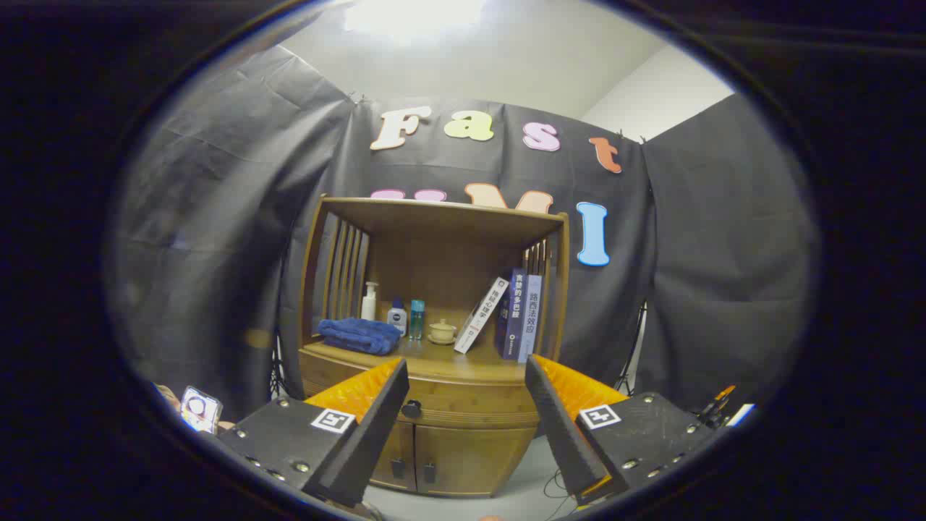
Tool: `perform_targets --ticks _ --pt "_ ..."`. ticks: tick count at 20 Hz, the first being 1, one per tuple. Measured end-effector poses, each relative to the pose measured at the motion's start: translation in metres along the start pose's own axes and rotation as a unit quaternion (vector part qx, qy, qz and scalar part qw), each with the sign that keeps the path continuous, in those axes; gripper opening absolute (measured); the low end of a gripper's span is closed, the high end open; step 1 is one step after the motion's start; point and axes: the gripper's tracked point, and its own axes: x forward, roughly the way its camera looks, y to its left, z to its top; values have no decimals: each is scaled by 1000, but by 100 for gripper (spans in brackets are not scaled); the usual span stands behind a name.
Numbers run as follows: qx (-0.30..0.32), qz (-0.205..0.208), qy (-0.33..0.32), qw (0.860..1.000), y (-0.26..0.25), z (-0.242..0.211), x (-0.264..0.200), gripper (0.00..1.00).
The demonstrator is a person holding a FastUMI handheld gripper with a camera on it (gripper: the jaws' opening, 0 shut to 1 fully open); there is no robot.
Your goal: Pull open the drawer, take out the items inside it, and place them on the countertop above the cabinet.
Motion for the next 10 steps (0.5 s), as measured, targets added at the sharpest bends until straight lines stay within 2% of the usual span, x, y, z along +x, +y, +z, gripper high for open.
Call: perform_targets --ticks 10 --pt "-5 -11 -3 1000 -10 2 -13 97"
